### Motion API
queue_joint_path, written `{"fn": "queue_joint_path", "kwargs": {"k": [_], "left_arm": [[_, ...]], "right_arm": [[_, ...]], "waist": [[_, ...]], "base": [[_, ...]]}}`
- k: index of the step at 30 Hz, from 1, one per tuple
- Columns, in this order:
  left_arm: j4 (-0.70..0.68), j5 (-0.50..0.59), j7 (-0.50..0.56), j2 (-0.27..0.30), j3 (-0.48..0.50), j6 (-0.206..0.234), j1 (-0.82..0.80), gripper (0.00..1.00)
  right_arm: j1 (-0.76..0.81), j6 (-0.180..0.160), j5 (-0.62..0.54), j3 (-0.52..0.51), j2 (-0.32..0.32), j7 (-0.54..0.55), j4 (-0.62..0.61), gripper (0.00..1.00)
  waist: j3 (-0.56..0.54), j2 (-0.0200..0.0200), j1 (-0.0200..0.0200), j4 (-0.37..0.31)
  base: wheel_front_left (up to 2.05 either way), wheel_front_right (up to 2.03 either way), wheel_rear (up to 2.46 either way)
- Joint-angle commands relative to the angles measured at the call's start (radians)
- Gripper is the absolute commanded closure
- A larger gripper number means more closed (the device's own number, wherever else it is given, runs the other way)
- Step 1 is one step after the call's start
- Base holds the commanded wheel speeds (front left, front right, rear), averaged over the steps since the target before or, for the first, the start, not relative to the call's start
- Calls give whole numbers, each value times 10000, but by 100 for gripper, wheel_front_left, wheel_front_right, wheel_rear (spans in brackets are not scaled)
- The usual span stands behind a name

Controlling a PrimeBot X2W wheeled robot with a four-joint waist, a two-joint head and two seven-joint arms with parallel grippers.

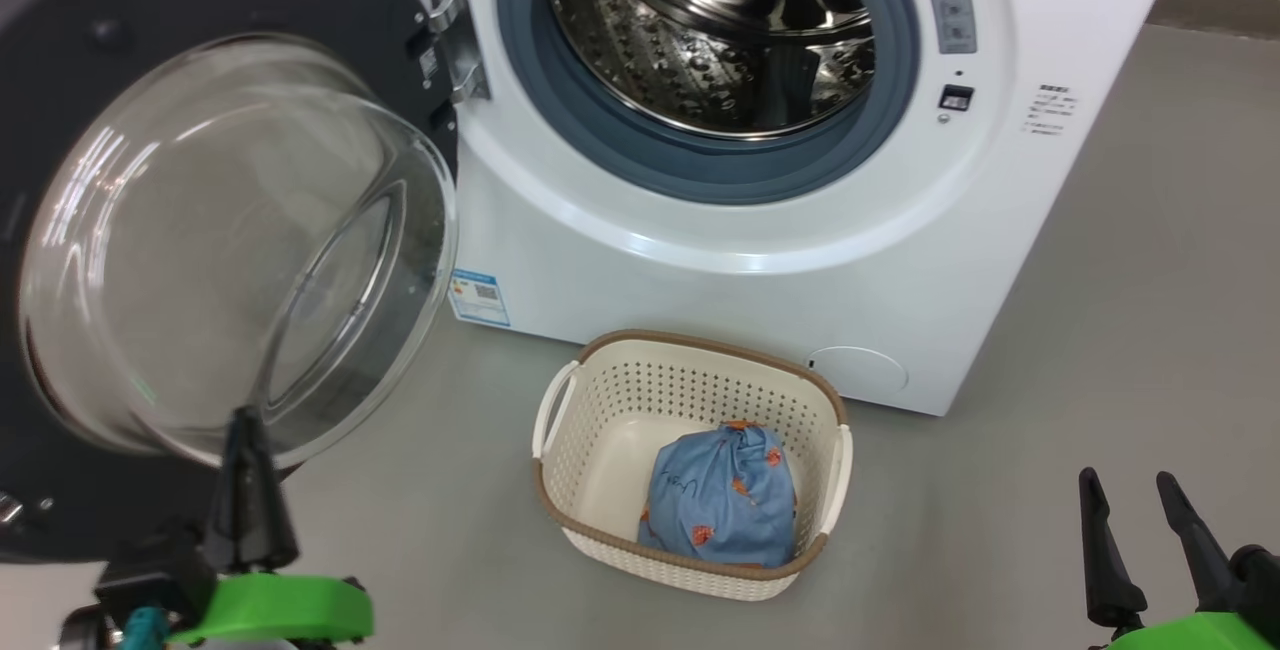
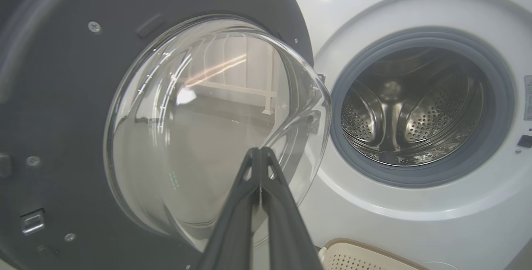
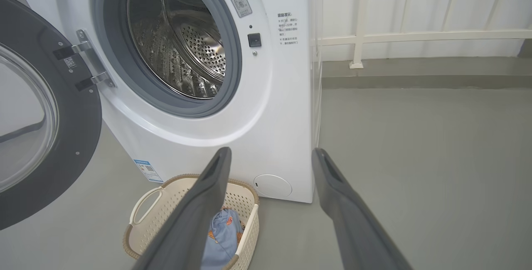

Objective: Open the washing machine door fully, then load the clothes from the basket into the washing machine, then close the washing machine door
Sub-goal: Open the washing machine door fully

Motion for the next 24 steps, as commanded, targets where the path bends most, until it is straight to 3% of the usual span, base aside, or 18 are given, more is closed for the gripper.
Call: {"fn": "queue_joint_path", "kwargs": {"k": [1, 2, 4, 24], "left_arm": [[-380, 128, 43, 146, 207, -71, -96, 50], [-442, 140, 81, 109, 100, -106, -40, 29], [-503, 186, 122, 52, -124, -201, -6, 0], [609, 317, 67, 67, -699, -495, -163, 0]], "right_arm": [[-86, 56, -102, 229, -164, -41, -250, 0], [-78, 56, -126, 272, -164, -28, -252, 0], [-81, 56, -199, 310, -164, -1, -285, 0], [-263, 56, -1060, 588, -164, 211, -936, 0]], "waist": [[-143, -1, 1, -253], [-144, -1, 1, -367], [-121, -1, 1, -594], [222, -1, 1, -2781]], "base": [[0, 0, 0], [0, 0, 0], [0, 0, 0], [0, 0, 0]]}}
